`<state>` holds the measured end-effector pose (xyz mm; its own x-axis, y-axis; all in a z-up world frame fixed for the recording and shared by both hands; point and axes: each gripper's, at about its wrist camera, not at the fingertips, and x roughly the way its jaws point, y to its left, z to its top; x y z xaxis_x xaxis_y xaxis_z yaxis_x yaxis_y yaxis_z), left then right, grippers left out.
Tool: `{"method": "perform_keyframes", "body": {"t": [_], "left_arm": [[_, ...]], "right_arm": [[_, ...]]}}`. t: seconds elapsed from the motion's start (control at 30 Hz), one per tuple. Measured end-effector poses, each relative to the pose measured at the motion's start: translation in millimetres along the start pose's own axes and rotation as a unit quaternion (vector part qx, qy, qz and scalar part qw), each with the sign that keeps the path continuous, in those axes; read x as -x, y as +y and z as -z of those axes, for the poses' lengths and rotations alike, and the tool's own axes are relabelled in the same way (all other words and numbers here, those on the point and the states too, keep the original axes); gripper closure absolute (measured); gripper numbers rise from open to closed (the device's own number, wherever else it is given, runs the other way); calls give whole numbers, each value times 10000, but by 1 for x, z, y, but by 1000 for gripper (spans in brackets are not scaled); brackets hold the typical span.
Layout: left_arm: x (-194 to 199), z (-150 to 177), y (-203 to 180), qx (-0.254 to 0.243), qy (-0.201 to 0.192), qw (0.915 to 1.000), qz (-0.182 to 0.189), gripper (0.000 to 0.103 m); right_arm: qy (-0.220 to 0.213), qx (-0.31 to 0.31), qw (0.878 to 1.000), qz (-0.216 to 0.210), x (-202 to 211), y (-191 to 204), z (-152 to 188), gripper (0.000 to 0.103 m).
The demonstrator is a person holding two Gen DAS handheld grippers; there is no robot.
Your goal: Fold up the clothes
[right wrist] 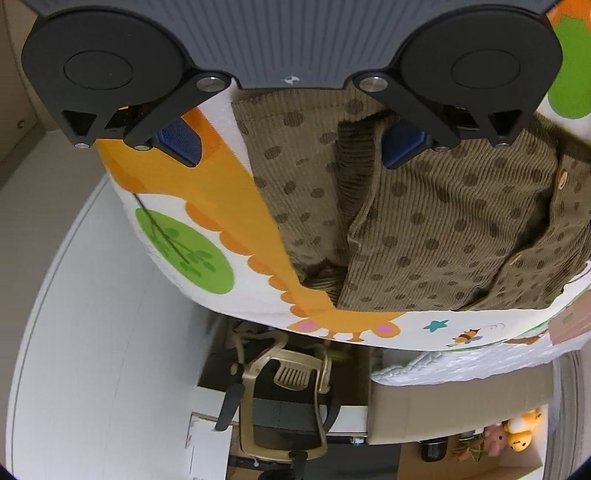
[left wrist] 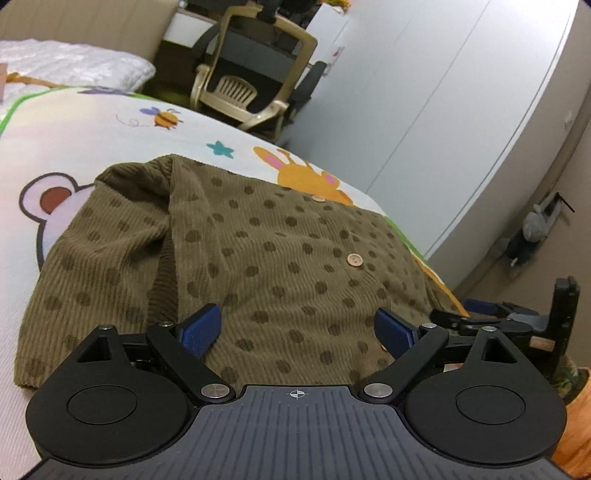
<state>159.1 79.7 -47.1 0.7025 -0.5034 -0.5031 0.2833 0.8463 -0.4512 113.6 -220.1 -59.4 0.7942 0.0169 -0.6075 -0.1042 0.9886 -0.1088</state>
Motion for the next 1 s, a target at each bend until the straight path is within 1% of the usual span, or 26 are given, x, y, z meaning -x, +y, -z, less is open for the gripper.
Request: {"method": "perform_keyframes", "body": {"t": [0.03, 0.07, 0.1, 0.17, 0.23, 0.3, 0.37, 0.43, 0.5, 0.57, 0.63, 0.83, 1.0], "left_arm": [[0, 0, -3, -42, -4, 10000, -57, 9], [1, -1, -6, -83, 3, 9999, -121, 9], [2, -3, -9, -93, -2, 9999, -106, 9], [7, -9, -14, -110, -67, 9999, 66, 9], [9, -19, -17, -170, -200, 9993, 278, 8], [3, -30, -17, -111, -252, 9990, 364, 8], [-11, -40, -10, 79, -237, 9989, 400, 7], [-29, -50, 0, 297, -208, 9991, 220, 7], [-45, -57, 11, 483, -174, 9987, -12, 7], [-56, -59, 21, 597, -142, 9979, -231, 7], [-57, -54, 28, 631, -224, 9976, -174, 7], [-58, -41, 21, 110, -445, 9987, -244, 5], [-56, -41, 28, 257, -495, 9984, -67, 4]], "right_arm": [[-45, 38, 10000, 18, 3, 4, -2, 0], [-129, 54, 9999, -79, 7, 8, -4, 0], [-239, 56, 9994, -258, 11, 13, -8, 0], [-447, 47, 9971, -614, 17, 23, -16, 0], [-555, -7, 9940, -940, 15, 35, -26, 0], [-537, -79, 9907, -1244, 5, 49, -36, 0], [-435, -136, 9862, -1591, -7, 64, -43, 0], [-245, -99, 9818, -1882, -23, 80, -48, 0], [-142, 88, 9843, -1757, -37, 93, -47, 0], [-178, 297, 9861, -1627, -42, 99, -43, 0], [-196, 378, 9859, -1617, -42, 100, -41, 0], [-216, 526, 9872, -1488, -40, 106, -38, 0], [-248, 418, 9849, -1663, -39, 98, -38, 0]]}}
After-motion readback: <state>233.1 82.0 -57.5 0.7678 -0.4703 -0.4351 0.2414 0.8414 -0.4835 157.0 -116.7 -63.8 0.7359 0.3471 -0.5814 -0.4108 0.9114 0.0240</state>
